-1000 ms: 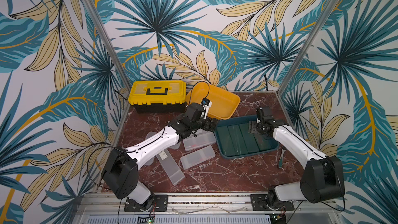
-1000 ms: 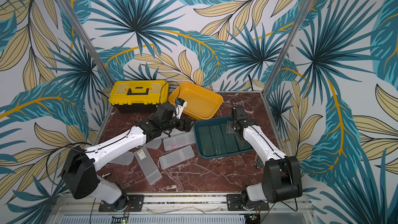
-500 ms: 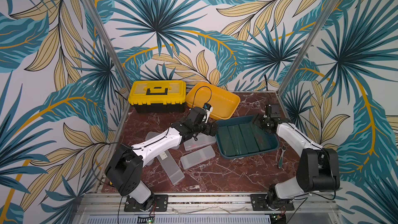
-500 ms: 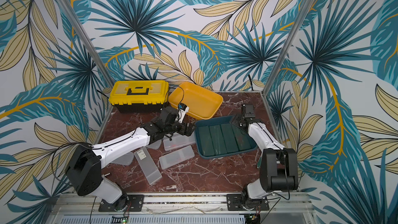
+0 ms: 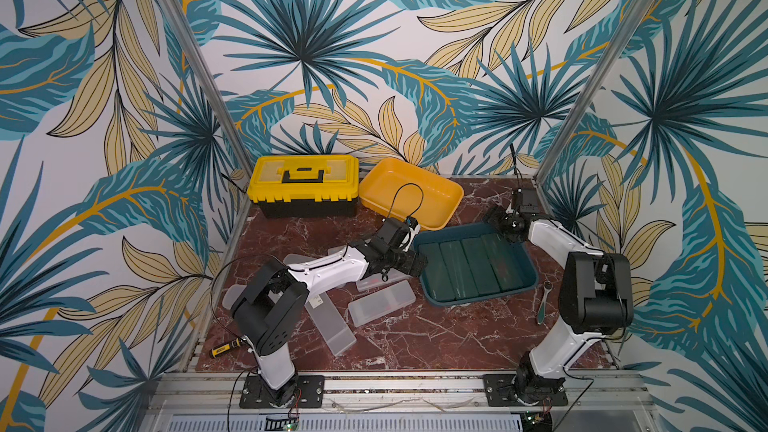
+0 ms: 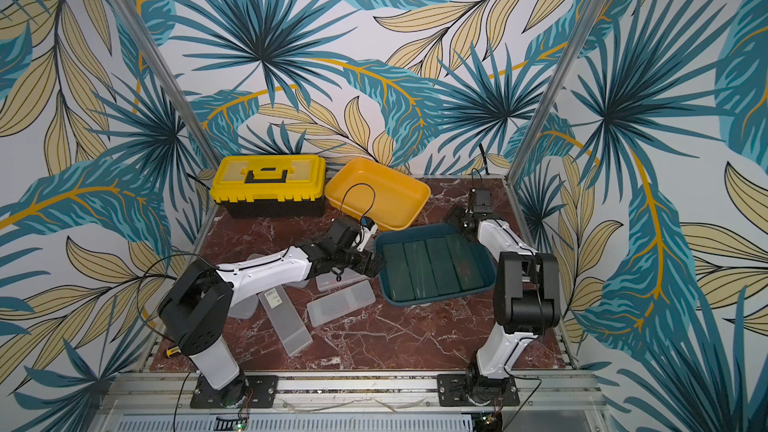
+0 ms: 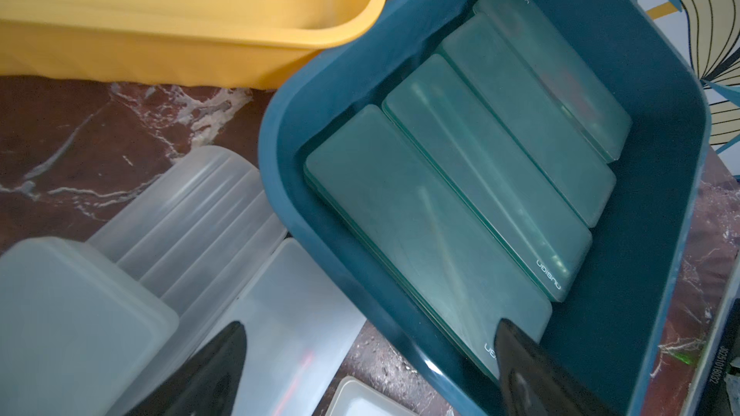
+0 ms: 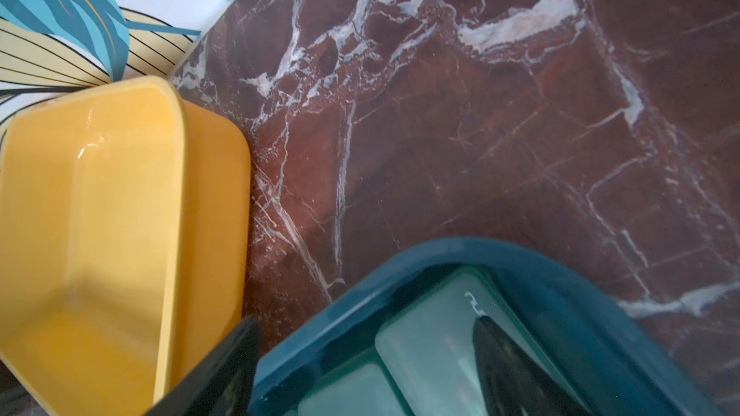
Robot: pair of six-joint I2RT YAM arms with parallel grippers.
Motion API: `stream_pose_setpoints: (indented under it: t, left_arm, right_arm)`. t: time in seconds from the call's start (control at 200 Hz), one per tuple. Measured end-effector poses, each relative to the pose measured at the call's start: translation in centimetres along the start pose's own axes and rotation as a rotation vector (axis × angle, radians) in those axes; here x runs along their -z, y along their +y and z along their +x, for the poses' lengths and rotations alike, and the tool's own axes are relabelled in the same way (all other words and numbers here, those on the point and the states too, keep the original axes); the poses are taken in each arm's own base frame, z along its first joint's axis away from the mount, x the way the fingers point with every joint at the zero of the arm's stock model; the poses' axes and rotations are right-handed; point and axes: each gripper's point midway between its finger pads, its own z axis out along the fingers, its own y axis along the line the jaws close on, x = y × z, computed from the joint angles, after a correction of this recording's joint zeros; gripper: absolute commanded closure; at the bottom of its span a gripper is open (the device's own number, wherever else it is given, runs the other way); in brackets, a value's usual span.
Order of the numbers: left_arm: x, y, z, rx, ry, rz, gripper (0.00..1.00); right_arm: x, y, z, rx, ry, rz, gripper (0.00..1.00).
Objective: Place the pencil cases by color into the storage box
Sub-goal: Place the pencil case at the storage box, then move the storage box to the corner of the board.
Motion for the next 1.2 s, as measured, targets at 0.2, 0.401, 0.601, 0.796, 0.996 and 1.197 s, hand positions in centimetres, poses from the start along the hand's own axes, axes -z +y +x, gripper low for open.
stream_pose_setpoints:
  t: [0.2,0.401,0.601,0.796,0.996,1.197]
  left_arm:
    - [-2.2,-1.1,2.2,-0.005,0.07,0.023,0.03]
    - [-3.1,-3.5,1.5,-0.031,0.071,0.073,0.03]
    - [-3.7,-6.1,1.5,-0.066,0.075,0.133,0.03]
    - [-5.2,-9.2,0.9,-0.111,0.075,0.202,0.03]
    - [-6.1,-12.0,1.4,-0.157,0.091,0.259,0.03]
    - [-5.8,-14.2,1.9,-0.201,0.096,0.304,0.03]
  right_arm:
    - [-2.9,-0.1,-1.2,0.001,0.02,0.005,0.17]
    - [-4.5,1.1,-3.3,0.033,0.008,-0.011,0.17]
    - [-5.3,3.2,-5.2,0.05,-0.036,-0.096,0.17]
    - [-5.0,5.9,-6.6,0.07,-0.067,-0.214,0.17]
    - [-2.9,7.2,-7.4,0.109,-0.105,-0.27,0.16]
    - [4.9,7.6,-8.4,0.149,-0.181,-0.257,0.16]
